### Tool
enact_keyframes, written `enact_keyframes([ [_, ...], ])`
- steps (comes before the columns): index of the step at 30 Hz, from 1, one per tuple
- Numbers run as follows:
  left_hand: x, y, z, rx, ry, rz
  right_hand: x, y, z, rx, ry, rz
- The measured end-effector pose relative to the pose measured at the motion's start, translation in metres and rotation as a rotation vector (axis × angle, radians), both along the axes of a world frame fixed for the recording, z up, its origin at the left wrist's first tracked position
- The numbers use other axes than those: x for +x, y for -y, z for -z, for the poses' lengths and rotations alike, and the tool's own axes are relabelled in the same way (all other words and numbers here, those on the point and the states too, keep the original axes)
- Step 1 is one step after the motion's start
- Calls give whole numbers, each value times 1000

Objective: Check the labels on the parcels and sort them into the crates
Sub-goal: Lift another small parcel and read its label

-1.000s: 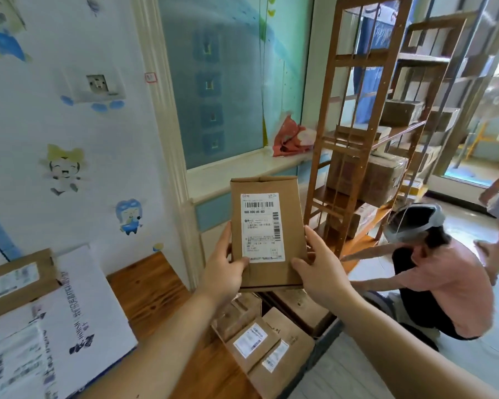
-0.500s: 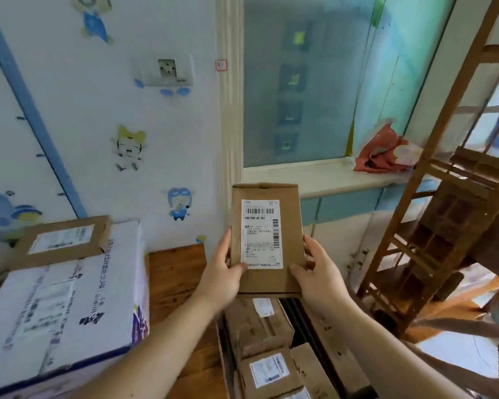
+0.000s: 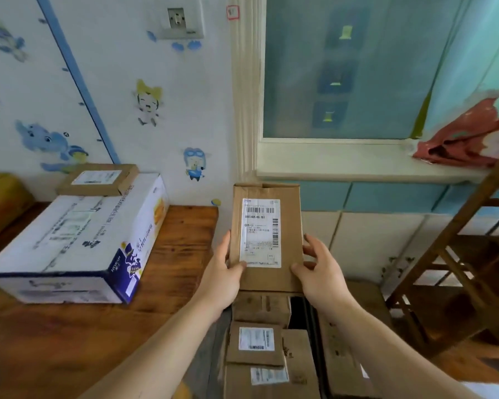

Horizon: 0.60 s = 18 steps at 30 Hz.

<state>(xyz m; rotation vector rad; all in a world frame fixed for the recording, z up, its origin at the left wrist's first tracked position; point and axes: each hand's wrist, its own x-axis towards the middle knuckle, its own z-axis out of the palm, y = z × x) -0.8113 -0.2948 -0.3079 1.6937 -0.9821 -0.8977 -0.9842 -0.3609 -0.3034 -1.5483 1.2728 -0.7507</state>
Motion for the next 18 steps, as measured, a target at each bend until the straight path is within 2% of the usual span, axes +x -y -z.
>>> enact_keyframes([
  [2, -10, -1, 12, 27, -23, -44, -6, 2, 7, 11, 13, 30],
  [6, -24, -2, 41, 61, -208, -167, -9, 0, 26, 27, 24, 88],
  [10, -37, -2, 64, 35, -254, -291, -9, -2, 59, 48, 36, 84],
  [18, -31, -5, 155, 30, -126, -287, -25, 10, 154, 73, 66, 136],
])
